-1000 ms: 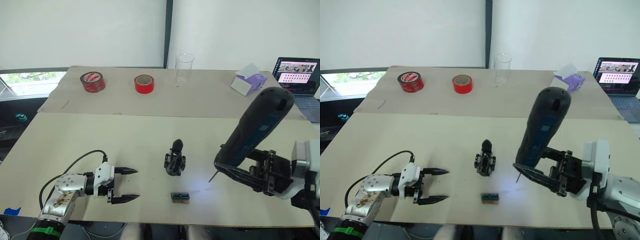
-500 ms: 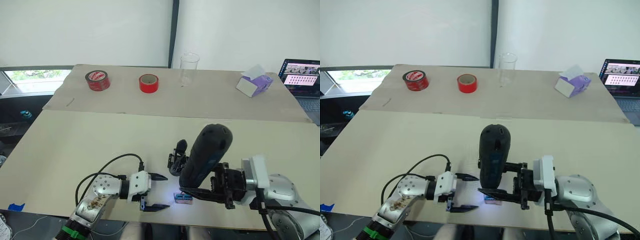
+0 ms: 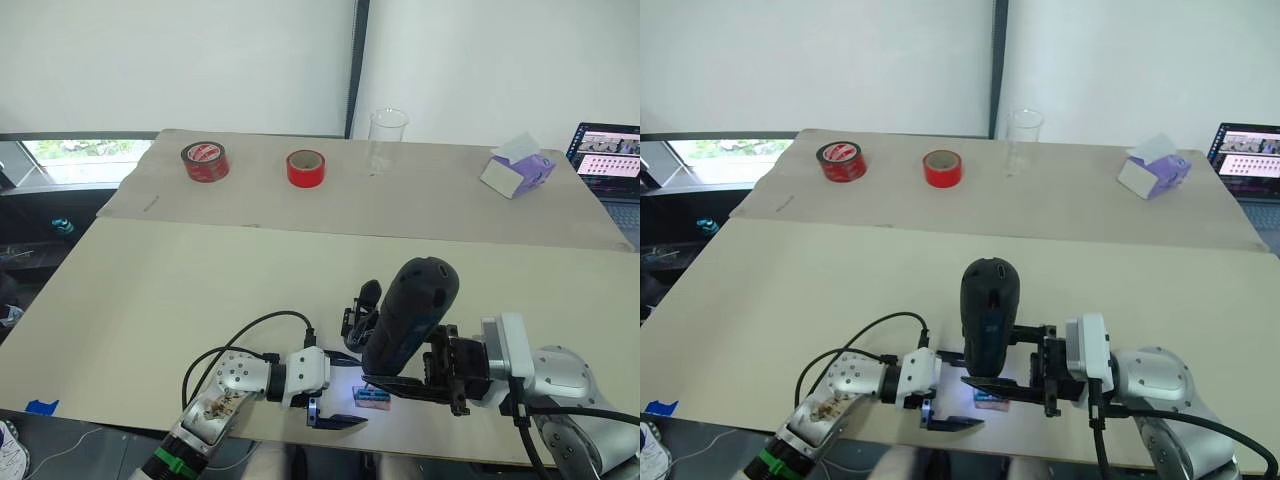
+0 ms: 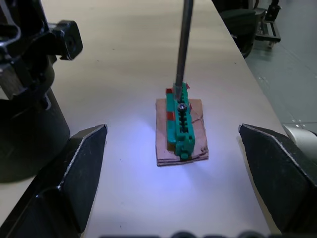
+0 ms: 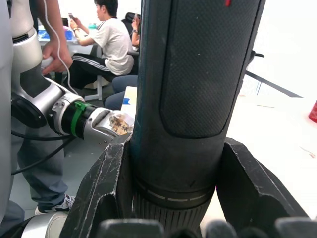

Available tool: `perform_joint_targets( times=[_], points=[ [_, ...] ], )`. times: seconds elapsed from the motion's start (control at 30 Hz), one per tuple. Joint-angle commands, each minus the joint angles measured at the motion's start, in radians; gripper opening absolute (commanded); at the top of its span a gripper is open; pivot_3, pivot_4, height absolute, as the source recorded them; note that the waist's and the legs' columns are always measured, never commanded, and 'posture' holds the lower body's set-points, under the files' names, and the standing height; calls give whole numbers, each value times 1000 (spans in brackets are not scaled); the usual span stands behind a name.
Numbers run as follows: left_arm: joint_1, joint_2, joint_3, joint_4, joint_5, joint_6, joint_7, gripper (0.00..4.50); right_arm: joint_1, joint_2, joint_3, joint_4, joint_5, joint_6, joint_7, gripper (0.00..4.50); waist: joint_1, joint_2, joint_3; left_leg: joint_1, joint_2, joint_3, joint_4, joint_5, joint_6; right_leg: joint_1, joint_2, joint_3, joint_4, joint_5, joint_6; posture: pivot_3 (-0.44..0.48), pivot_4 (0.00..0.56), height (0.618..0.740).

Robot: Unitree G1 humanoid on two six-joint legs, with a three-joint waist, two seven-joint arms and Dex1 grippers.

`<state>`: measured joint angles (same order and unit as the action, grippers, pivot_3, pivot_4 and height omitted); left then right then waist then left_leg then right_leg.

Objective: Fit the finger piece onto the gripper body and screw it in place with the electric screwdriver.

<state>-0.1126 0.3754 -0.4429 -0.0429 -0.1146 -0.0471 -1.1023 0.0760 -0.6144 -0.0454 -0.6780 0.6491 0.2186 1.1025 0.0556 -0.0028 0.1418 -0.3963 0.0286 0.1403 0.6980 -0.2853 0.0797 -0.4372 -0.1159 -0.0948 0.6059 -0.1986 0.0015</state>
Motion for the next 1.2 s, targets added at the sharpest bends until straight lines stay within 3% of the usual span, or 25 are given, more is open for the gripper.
perform_joint_targets(
  times=[0.03,0.23,0.43,1.2],
  points=[
    [25,-10,-68,136,59,-37,7,4473,2,-10,-23,-31,26,-32,1,1933,6,3,-2,0,0,0,0,0,1,0,0,0,-1,1,1,0,150,740],
    [23,8,-55,170,51,-74,-7,4473,10,-18,-33,-25,27,-34,-2,1933,8,8,-6,1,-1,0,0,-1,3,3,0,0,-6,2,3,0,150,740],
    [30,44,-41,94,21,-13,-21,4473,27,-31,-55,-30,40,-37,5,1933,-5,9,-6,3,1,0,-1,-1,3,4,1,-1,-6,2,3,0,150,740],
    [47,60,-43,69,6,14,-21,4473,10,-12,-13,4,6,-60,12,1933,-18,11,-7,5,2,0,-3,-1,3,3,2,-1,-6,2,3,0,150,740]
  ],
)
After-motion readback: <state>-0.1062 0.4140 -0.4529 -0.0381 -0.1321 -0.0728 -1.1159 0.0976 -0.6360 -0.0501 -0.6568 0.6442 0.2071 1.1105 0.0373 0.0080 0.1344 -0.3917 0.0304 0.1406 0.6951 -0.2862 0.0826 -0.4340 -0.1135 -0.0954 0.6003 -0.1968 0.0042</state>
